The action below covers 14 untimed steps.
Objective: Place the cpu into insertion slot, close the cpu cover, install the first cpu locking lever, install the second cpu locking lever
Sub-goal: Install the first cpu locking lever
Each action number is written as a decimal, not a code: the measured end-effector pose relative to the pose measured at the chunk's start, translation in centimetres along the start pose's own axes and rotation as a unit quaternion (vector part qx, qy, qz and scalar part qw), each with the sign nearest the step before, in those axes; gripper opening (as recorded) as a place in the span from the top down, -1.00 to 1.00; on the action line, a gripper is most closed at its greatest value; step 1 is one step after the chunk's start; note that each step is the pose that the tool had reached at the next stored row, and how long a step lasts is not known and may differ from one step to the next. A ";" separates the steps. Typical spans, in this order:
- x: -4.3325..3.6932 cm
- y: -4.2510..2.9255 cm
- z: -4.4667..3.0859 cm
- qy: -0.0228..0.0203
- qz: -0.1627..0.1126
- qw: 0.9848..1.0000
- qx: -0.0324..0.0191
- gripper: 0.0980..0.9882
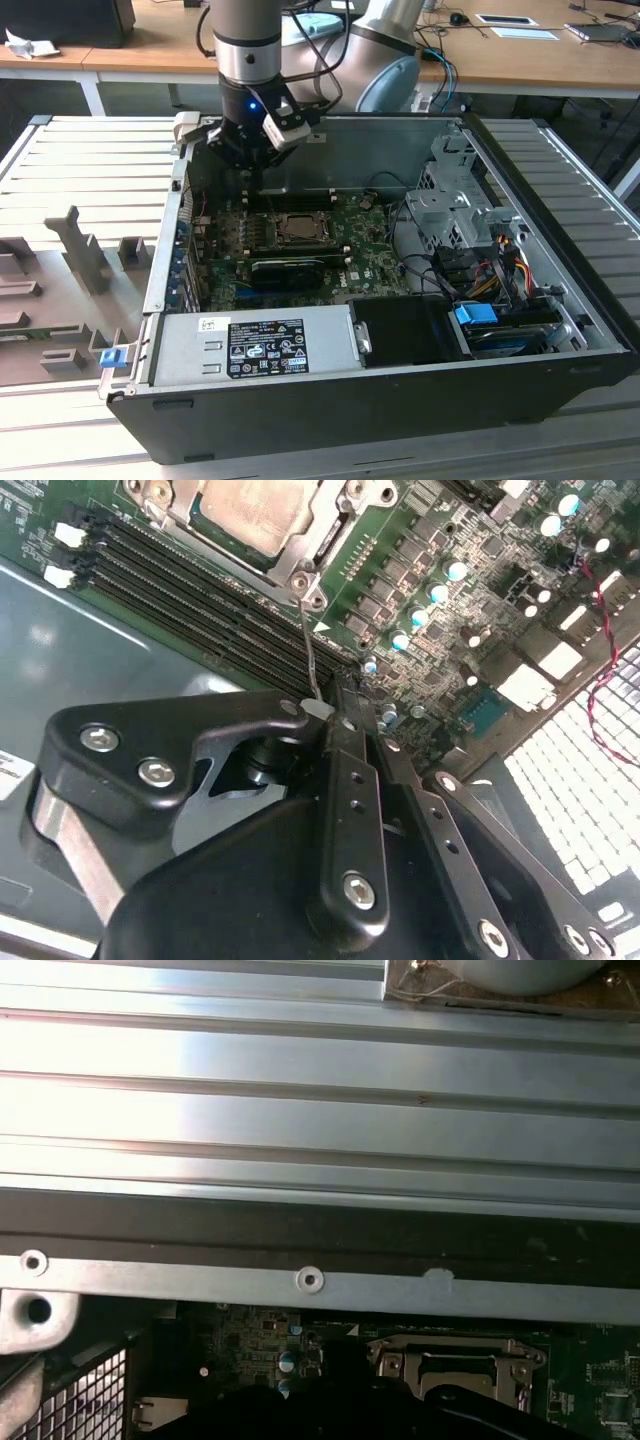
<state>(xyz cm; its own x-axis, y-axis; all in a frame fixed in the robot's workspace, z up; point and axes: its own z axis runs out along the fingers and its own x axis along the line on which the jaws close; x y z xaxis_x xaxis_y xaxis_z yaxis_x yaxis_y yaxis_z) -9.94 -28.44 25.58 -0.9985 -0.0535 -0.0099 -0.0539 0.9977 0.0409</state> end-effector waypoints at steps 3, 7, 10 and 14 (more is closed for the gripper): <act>-0.36 -0.02 0.07 0.000 0.000 1.000 0.000 0.98; -0.58 -0.04 0.12 0.000 0.000 1.000 0.000 0.98; -1.03 -0.07 0.26 0.000 0.000 1.000 0.000 0.98; -1.92 -0.12 0.31 0.000 0.000 1.000 0.000 0.98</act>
<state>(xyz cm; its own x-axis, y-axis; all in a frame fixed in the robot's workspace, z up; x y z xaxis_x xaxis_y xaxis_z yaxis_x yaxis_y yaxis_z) -8.01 -28.45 25.28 -0.9985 -0.0536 -0.0099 -0.0540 0.9977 0.0409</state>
